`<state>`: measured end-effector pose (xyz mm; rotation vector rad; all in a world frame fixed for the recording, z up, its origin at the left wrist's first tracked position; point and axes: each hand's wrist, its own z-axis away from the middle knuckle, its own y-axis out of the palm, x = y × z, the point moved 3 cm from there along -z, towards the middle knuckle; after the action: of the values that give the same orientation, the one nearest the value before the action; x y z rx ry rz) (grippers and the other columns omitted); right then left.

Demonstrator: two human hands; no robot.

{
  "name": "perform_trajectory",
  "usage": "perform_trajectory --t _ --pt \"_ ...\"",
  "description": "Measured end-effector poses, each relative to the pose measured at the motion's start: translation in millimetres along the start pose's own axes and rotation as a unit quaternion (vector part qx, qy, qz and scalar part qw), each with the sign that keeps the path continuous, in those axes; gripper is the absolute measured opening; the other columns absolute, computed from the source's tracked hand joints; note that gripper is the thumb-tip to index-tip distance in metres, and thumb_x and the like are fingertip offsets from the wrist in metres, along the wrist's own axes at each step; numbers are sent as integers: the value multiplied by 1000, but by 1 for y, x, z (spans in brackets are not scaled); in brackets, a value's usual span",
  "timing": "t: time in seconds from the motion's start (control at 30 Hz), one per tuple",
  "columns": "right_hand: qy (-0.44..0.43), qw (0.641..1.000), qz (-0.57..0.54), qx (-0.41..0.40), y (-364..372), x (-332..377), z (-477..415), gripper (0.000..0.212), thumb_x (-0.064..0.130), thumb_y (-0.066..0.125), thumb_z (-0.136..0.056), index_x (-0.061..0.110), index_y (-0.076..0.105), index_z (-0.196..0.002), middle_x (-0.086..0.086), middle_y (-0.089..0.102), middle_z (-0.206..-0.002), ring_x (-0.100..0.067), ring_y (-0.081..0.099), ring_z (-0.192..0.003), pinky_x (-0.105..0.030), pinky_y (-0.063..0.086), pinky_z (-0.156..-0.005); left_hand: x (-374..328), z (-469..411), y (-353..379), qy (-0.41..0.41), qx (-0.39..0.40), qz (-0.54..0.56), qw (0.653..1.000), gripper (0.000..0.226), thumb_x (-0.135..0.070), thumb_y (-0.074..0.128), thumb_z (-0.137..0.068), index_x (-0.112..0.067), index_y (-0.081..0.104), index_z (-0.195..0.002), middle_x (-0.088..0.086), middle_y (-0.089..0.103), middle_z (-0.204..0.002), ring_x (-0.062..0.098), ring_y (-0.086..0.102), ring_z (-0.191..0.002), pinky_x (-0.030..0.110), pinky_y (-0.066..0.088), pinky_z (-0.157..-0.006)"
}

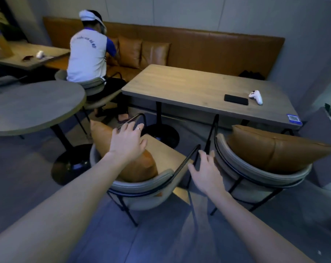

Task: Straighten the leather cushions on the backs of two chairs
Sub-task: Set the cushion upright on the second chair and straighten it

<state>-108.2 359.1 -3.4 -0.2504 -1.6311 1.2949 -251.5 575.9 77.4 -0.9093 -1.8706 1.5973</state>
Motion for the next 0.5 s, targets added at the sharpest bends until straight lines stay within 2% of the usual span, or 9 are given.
perform_trajectory --t 0.23,0.4,0.5 --pt "24 996 -74 46 59 83 4 75 55 50 -101 27 19 -163 -9 31 -164 -38 52 -134 -48 45 -99 83 8 -11 -62 13 22 998 61 -40 50 -94 -20 37 -150 8 44 -150 29 36 -140 53 34 -106" --pt "36 990 -116 72 98 107 -17 78 53 50 -102 24 15 -165 -10 29 -166 -38 54 -134 -50 46 -103 127 -5 5 -107 61 22 992 69 -24 54 -84 -19 34 -151 8 42 -151 29 34 -141 54 33 -108" --pt "55 986 -131 83 115 110 -34 77 54 48 -102 25 15 -165 -10 28 -166 -39 53 -135 -51 45 -104 142 -20 18 -122 86 16 989 67 -24 55 -86 -17 35 -149 9 40 -152 30 34 -140 54 33 -107"
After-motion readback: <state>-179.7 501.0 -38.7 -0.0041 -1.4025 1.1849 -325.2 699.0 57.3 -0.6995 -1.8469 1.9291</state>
